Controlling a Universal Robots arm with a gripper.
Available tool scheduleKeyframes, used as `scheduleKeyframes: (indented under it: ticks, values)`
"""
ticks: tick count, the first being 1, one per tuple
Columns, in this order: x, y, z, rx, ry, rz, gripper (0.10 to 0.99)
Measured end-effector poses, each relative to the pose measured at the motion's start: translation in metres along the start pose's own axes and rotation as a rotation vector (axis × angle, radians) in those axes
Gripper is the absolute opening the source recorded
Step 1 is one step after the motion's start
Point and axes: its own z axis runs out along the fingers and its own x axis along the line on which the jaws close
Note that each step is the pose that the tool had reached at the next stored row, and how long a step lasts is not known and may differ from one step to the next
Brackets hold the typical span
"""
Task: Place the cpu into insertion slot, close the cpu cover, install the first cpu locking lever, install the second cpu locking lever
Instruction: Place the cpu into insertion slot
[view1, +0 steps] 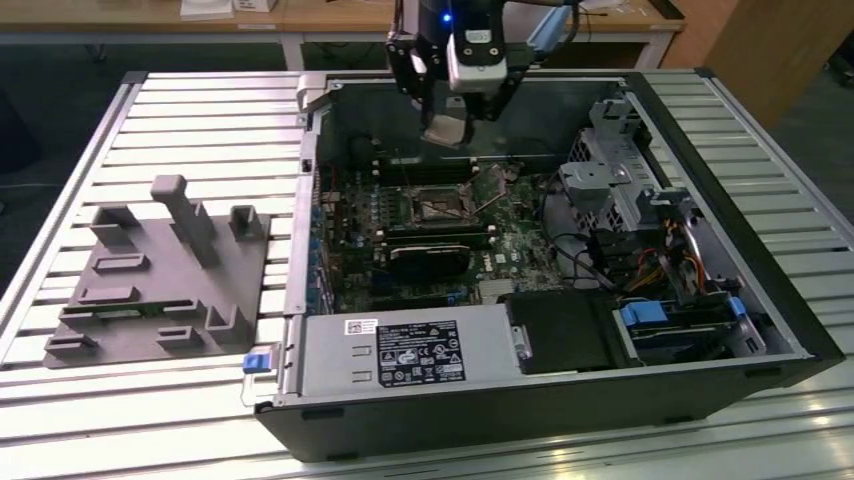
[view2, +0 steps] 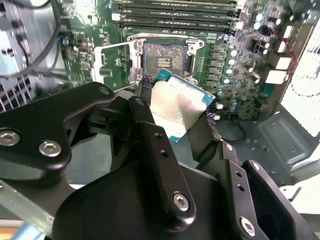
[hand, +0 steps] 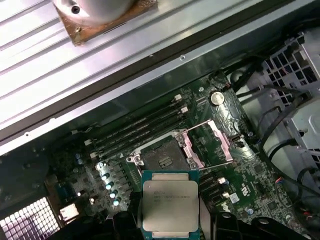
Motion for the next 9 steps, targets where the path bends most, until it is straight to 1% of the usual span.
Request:
scheduleKeyframes:
  ticks: [9]
  values:
    - [-0.0001, -0.0003, 0.0042, -0.003, -0.0099, 0.14, 0.541]
